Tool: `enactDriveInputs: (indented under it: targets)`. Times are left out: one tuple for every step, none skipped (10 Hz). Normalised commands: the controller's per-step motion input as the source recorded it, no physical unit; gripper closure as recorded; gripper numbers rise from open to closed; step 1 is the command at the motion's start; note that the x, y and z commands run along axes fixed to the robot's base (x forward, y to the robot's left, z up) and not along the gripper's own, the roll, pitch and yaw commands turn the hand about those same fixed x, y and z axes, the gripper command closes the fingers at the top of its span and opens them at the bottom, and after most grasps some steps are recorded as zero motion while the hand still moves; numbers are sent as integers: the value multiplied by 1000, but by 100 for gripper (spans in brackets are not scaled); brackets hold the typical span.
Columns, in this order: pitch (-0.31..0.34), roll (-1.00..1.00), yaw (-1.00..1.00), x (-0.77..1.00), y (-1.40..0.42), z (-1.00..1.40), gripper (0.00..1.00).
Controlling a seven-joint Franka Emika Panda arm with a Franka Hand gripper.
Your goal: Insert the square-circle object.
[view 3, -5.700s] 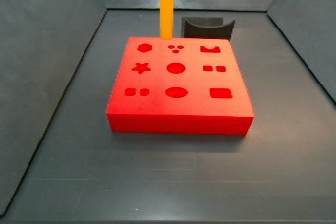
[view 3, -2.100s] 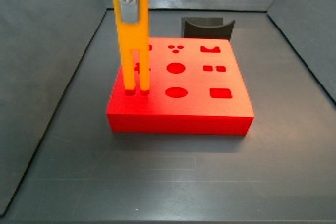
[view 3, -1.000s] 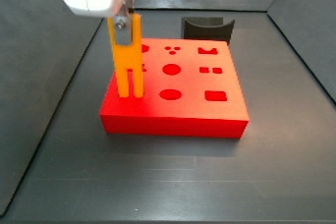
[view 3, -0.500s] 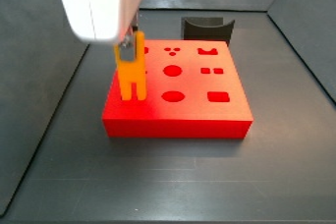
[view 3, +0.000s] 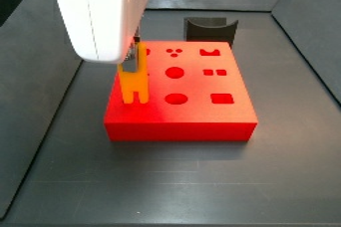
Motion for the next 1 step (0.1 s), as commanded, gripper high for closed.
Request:
enactDriveInputs:
  targets:
    - [0, 0, 0, 0, 0, 0, 100]
